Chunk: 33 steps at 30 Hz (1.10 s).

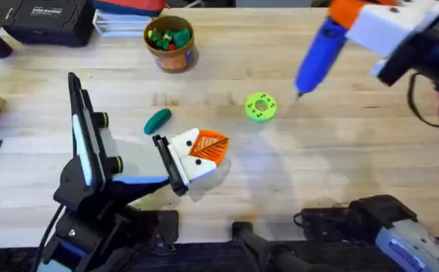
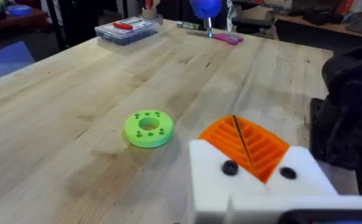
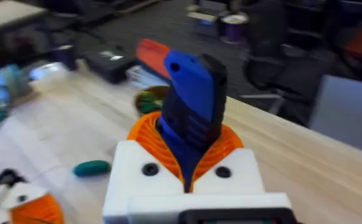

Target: Pick up the gripper from the table and insert it into the empty holder that is missing its gripper. Then pick up a screw, insert it into the mounting hole, and use the screwdriver to tighten it. Finally, clean up the table by picking up the vegetable and placing it into the bucket.

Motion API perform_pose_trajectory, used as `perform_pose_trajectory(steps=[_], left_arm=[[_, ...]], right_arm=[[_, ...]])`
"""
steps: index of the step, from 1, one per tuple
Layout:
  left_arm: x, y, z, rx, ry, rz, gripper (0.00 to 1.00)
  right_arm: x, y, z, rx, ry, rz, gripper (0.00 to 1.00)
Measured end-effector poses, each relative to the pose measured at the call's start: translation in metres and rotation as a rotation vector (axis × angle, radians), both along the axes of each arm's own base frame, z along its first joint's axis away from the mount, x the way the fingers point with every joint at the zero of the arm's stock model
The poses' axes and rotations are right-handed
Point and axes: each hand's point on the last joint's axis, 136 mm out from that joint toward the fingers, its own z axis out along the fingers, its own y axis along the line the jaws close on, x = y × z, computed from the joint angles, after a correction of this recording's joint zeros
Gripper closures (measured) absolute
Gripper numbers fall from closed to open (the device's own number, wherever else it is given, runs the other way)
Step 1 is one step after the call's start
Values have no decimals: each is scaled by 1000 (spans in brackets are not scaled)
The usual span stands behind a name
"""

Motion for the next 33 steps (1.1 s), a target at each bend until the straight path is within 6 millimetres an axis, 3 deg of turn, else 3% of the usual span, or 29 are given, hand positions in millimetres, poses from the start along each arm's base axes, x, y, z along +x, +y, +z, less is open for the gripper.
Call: perform_pose_trajectory(steps=[6, 12, 18, 33], left_arm=[[0, 0, 0, 0, 0, 0, 989], [0, 0, 0, 0, 0, 0, 989], [0, 0, 0, 0, 0, 0, 989], [0, 0, 0, 0, 0, 0, 989]], right_arm=[[-33, 64, 29, 41, -125, 248, 973], [-69, 105, 50, 98, -279, 411, 973], [-92, 130, 44, 134, -373, 516, 973], [-117, 190, 14, 109, -393, 698, 973]])
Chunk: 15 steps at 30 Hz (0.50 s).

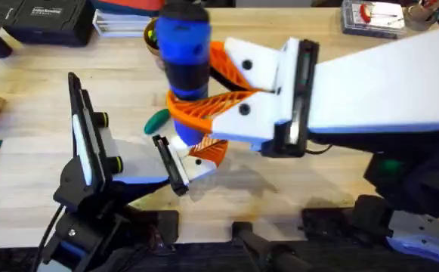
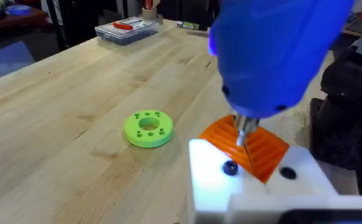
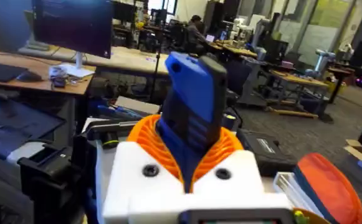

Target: Pick up the gripper from the table and insert it into the empty holder that is missing its gripper. Then pick up a screw, insert it into the mounting hole, and use the screwdriver to tighten it. Finally, clean up the table by picking up the vegetable and placing it into the bucket.

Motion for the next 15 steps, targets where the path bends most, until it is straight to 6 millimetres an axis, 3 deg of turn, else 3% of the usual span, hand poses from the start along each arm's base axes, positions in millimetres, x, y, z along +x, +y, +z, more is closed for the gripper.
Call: perform_pose_trajectory(steps=[15], left_arm=[[0, 0, 0, 0, 0, 0, 989]], right_arm=[[3, 9, -7, -8, -10, 6, 973]])
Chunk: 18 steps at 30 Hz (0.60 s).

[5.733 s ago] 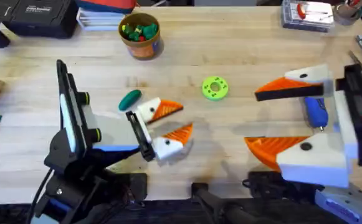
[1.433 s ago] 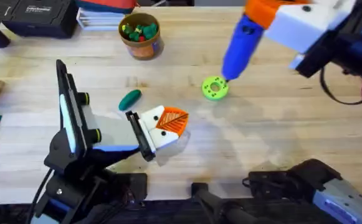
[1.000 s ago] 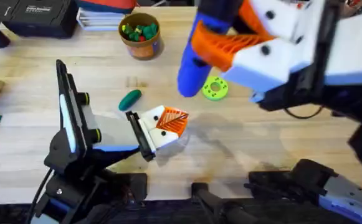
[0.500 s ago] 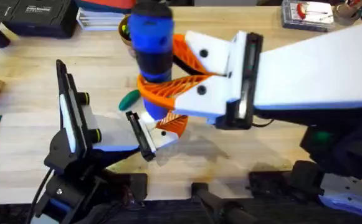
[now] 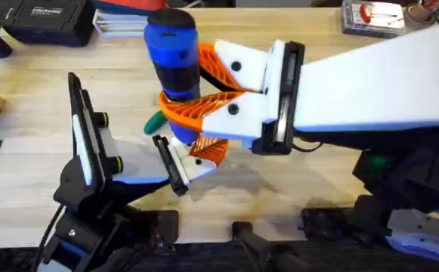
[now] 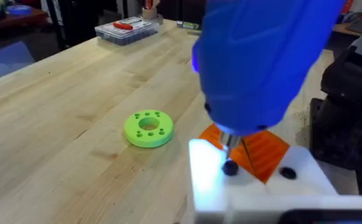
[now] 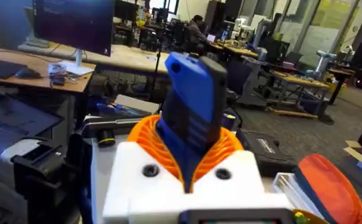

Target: Pick up the gripper from the table and insert it into the empty holder that is missing its gripper. Then pick up a screw, insert it into the mounting hole, and use the screwdriver to tighten it. Finally, clean up the table by picking up the vegetable and placing it into the bucket.

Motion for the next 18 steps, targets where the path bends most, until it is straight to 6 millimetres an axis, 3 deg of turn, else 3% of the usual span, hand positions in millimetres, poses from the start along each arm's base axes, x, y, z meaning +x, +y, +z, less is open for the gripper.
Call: perform_pose_trajectory(steps=[18], left_arm=[[0, 0, 0, 0, 0, 0, 989]], right_arm=[[0, 0, 1, 11, 31, 7, 973]])
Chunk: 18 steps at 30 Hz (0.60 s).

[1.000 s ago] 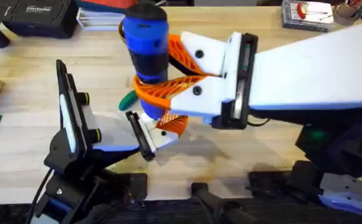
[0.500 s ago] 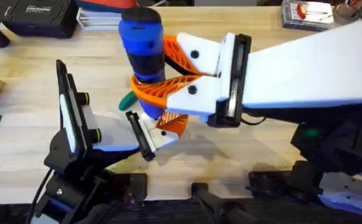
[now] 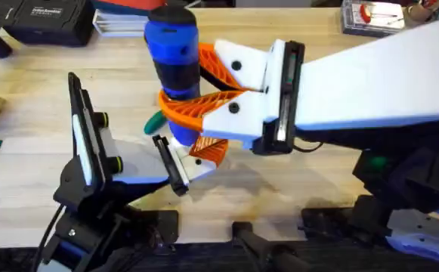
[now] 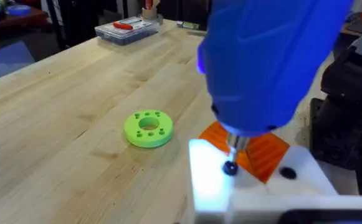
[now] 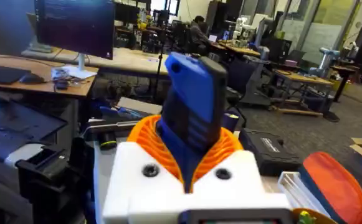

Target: Pick up the gripper from the table and insert it into the empty holder that is missing its gripper. Then pick up a screw, insert it into the mounting hole, and use the screwdriver to tighten it. Finally, clean up the table by picking up the vegetable and placing it into the bucket.

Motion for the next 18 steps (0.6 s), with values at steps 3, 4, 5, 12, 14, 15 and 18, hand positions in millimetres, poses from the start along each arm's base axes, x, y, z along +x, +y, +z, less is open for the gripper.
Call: perform_pose_trajectory(steps=[3, 4, 5, 12, 14, 15, 18], left_arm=[[0, 0, 0, 0, 0, 0, 989], [0, 0, 0, 0, 0, 0, 989], [0, 0, 0, 0, 0, 0, 989], [0, 0, 0, 0, 2, 0, 989], [0, 0, 0, 0, 2, 0, 989], [0, 0, 0, 0, 2, 0, 989], [0, 0, 0, 0, 1, 0, 989]], right_arm=[[0, 0, 0, 0, 3, 1, 973], [0, 0, 0, 0, 3, 0, 973], [0, 0, 0, 0, 3, 1, 973], [4, 6, -7, -13, 17, 1, 973], [5, 6, -8, -13, 17, 0, 973], [5, 6, -8, -13, 17, 0, 973], [5, 7, -10, -21, 24, 1, 973]])
